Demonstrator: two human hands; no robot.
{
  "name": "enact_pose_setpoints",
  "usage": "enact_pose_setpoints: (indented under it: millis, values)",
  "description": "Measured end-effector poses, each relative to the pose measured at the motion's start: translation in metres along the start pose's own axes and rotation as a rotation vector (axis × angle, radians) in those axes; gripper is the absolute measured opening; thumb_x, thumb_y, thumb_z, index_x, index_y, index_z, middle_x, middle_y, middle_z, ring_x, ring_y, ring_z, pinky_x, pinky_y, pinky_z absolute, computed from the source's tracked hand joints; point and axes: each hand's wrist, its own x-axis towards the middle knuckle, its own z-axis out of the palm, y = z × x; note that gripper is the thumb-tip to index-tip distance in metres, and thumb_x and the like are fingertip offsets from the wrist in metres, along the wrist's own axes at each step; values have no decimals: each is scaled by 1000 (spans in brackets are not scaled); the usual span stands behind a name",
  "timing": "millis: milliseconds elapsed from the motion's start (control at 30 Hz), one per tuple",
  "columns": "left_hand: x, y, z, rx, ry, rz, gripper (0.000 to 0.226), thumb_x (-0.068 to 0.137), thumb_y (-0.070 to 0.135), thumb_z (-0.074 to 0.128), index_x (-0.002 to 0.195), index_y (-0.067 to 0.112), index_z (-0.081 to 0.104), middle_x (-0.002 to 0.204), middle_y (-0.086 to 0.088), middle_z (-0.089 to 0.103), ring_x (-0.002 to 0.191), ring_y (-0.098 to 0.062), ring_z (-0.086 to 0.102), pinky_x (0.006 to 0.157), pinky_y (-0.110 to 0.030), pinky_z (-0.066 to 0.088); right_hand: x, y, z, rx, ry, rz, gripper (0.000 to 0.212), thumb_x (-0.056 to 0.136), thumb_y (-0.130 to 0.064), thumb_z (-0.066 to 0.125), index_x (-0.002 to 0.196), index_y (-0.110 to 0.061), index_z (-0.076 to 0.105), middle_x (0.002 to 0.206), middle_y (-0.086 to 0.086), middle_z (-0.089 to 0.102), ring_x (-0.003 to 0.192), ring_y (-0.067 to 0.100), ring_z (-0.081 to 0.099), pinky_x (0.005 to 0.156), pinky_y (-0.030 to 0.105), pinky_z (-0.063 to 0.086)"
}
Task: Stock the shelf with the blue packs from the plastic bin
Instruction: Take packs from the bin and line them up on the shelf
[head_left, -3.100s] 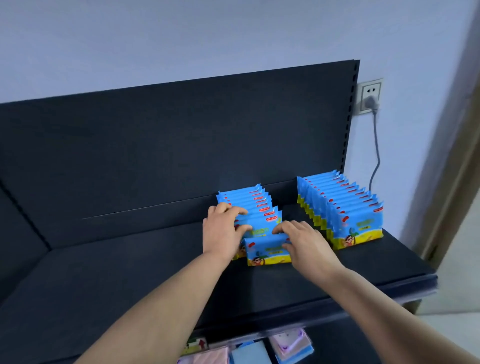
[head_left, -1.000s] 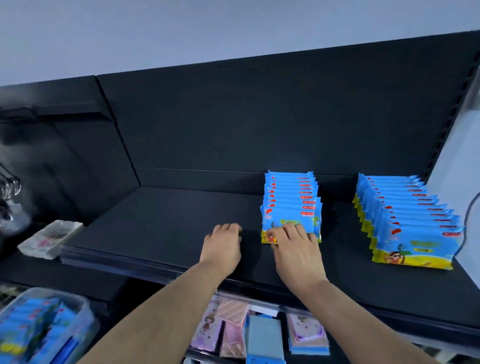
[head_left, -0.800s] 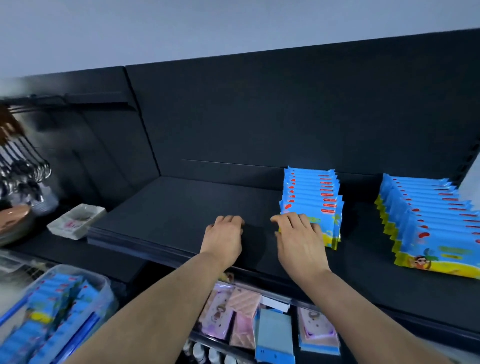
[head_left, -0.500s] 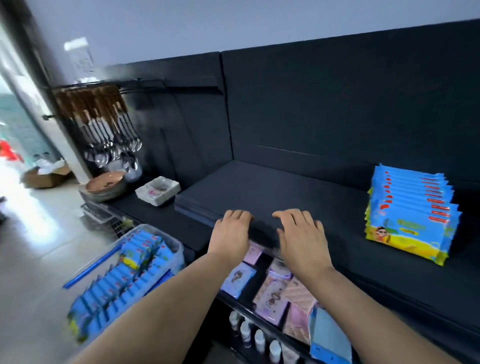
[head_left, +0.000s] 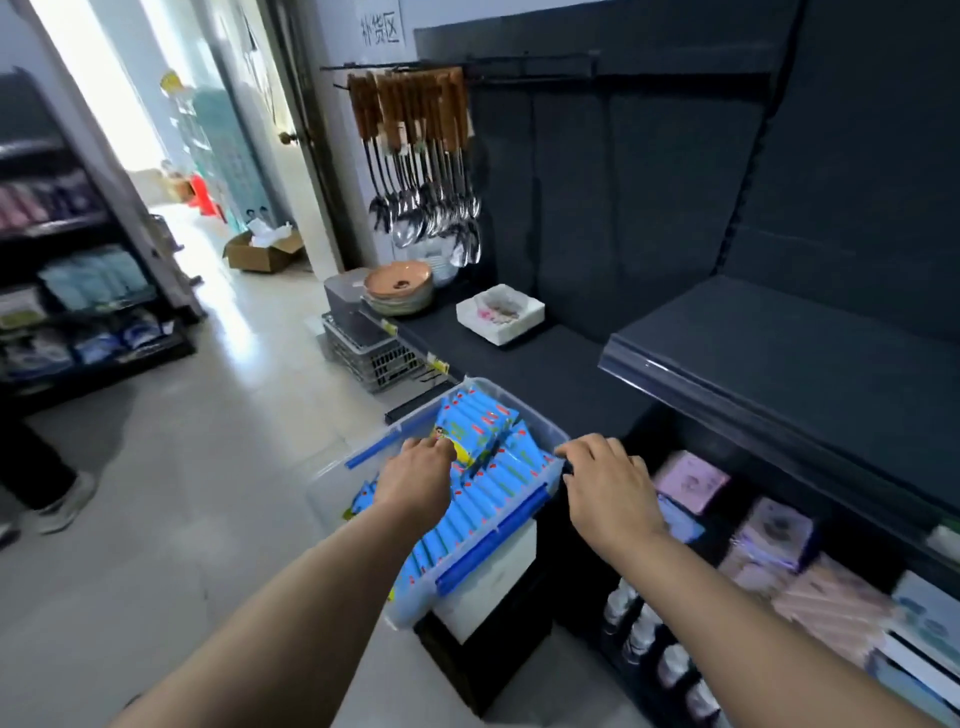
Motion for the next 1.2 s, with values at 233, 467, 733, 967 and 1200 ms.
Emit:
enact_pose_setpoints:
  millis: [233,467,733,967,1200]
  values:
    - [7,-83,28,36,-143,-113,42,85,3,43,125,14,52,128,-7,56,122,-28,47,94,-40,46,16,-46,52,29,-215,-4,31,95,-24,44,126,-31,45,127,-9,44,120,17,39,93,34,35]
    - [33,-103,62,23,-251,-134,37,88,10,51,125,15,51,127,-8,56,122,-28,46,97,-42,44,46,-52,93,45,-344,-24,34,94,-21,47,127,-31,44,126,-9,45,122,15,39,94,32,35]
    - [106,-123,83,11,-278,-145,45,83,-2,41,124,11,53,124,-10,60,117,-28,50,95,-39,45,135,-45,151,66,-472,-31,38,91,-13,48,127,-26,43,125,-5,47,120,19,41,95,36,35]
    - [145,-130,101,-46,-317,-235,48,84,-4,38,127,11,51,128,-11,56,120,-29,48,97,-40,44,208,-37,195,154,-600,-45,46,90,-3,46,132,-18,40,133,3,45,124,24,42,98,37,39]
    - [139,-162,115,-135,-333,-326,50,85,2,43,131,18,49,131,-5,53,123,-24,47,96,-36,43,233,-67,232,6,-592,-41,48,91,-15,56,135,-18,38,131,4,44,121,24,41,94,34,40]
